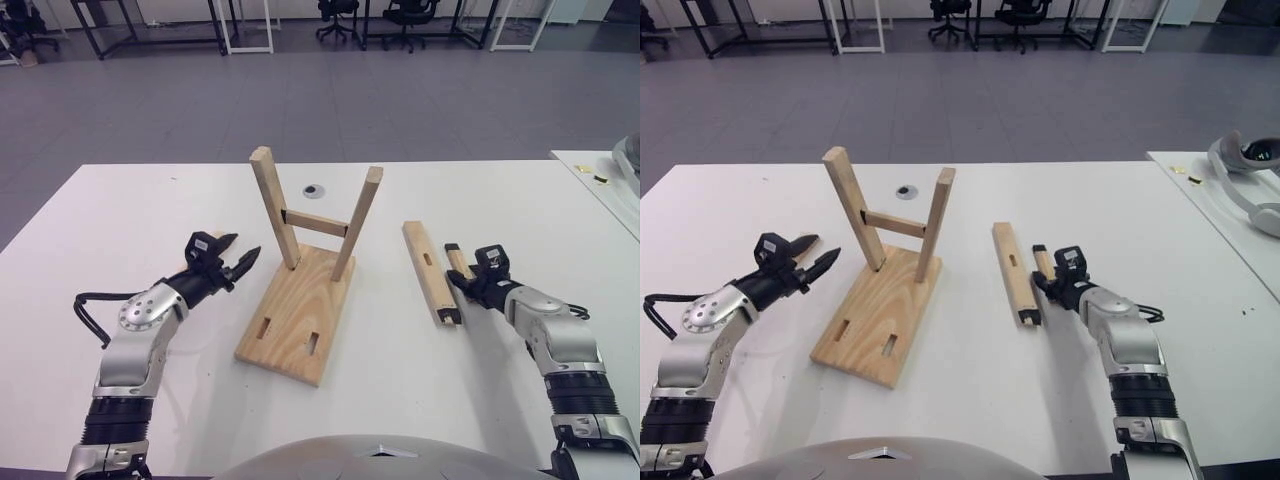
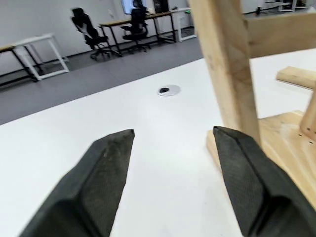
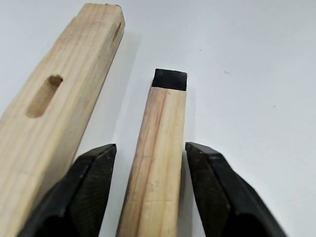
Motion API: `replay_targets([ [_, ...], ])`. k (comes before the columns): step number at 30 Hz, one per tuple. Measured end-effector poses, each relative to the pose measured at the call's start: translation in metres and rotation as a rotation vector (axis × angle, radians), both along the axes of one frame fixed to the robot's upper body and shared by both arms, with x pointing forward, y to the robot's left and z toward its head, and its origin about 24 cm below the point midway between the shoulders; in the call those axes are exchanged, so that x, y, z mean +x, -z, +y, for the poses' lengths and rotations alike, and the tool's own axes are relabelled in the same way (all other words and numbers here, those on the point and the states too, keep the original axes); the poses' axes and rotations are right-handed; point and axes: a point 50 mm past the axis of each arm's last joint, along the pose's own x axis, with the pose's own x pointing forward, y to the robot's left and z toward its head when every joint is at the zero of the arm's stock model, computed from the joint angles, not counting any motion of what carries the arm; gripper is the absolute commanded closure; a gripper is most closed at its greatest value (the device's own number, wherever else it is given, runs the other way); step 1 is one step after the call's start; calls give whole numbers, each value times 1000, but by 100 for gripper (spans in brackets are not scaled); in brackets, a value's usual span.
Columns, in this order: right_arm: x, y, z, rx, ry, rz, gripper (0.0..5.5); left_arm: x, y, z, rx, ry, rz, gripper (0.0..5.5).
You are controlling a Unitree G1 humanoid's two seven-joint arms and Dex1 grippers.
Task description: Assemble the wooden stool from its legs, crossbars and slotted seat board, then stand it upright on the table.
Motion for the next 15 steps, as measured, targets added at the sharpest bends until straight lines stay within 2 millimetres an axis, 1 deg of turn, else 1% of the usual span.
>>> replay_targets([
  [3,-1,1,2,9,5,-2,411,1,7,13,-8,-173,13,256],
  [5,-1,2,2,29,19,-3,417,0,6,28,-31,-252,-16,256],
  [6,-1,2,2,37,32,-7,417,-2,3,34,-75,-283,-46,256],
  [8,0,2,1,35,59,-20,418,-5,-1,43,-175,-334,-85,256],
  [10,3,-1,-6,13,130,-48,418,-1,-12,47,-300,-373,-130,256],
  [11,10,-8,-11,9,176,-94,418,9,-27,44,-346,-359,-177,256],
  [12,21,-24,-13,8,204,-180,418,19,-47,38,-387,-329,-226,256],
  [13,34,-45,-13,10,218,-280,418,27,-66,31,-420,-293,-272,256],
  [14,49,-79,-10,19,213,-434,418,36,-92,21,-475,-234,-300,256],
  [15,57,-110,-3,42,180,-562,418,42,-109,12,-515,-176,-281,256],
])
